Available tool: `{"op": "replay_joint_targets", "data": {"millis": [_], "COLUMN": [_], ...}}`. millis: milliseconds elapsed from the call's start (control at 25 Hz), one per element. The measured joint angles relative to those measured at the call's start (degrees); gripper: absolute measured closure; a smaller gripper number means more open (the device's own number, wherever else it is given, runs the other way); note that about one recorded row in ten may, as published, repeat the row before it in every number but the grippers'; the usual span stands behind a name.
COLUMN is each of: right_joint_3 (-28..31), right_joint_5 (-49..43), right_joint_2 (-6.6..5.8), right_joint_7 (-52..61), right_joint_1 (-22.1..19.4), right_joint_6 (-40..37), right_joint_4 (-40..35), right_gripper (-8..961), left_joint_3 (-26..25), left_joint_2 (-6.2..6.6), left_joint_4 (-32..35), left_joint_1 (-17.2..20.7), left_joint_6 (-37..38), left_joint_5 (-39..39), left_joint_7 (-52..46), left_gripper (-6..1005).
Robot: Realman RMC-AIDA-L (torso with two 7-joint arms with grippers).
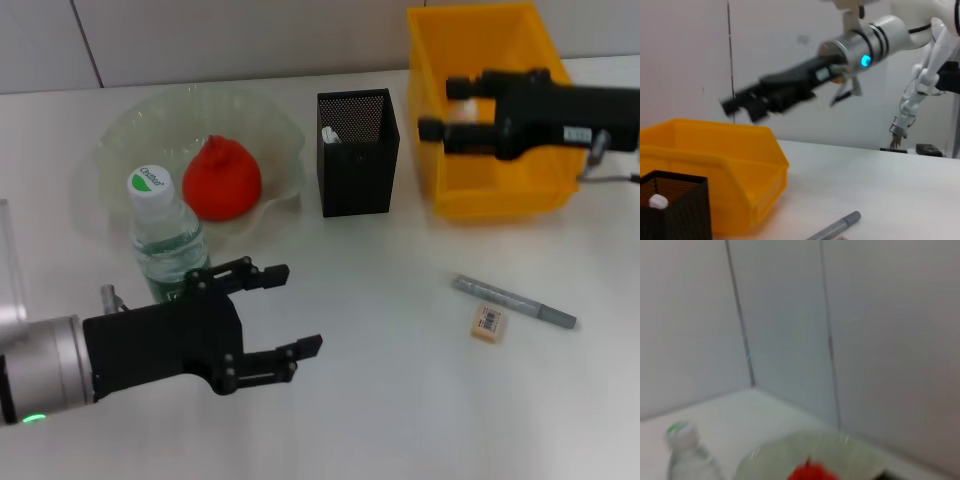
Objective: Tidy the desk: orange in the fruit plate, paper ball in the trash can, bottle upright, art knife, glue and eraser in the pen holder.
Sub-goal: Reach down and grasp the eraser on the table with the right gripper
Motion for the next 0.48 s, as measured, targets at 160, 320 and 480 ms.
{"op": "replay_joint_targets", "data": {"millis": [160,320,480], "right_joint_3": [0.6,0.9,0.9], "right_joint_5": [-5.5,-6.6,-8.0], "right_joint_2": [0.02,0.18,0.21], "right_joint_7": [4.8,8.8,11.1], "right_joint_1": [-0.6,-3.4,-4.4], "right_joint_6": [-4.6,-7.6,-10.5], "right_joint_4": [-3.1,-8.2,-11.4], "right_gripper": [229,230,230], "left_joint_3": [-1.7,-2.3,-3.1], "left_joint_2": [-0.03,0.01,0.05], "left_joint_4": [0.0,-0.1,-0.1], "left_joint_1": [0.2,0.2,0.3], "left_joint_6": [0.9,1.0,1.1], "left_joint_5": [0.0,0.1,0.2], "left_joint_7": [0.0,0.1,0.2], "left_gripper": [197,197,197]}}
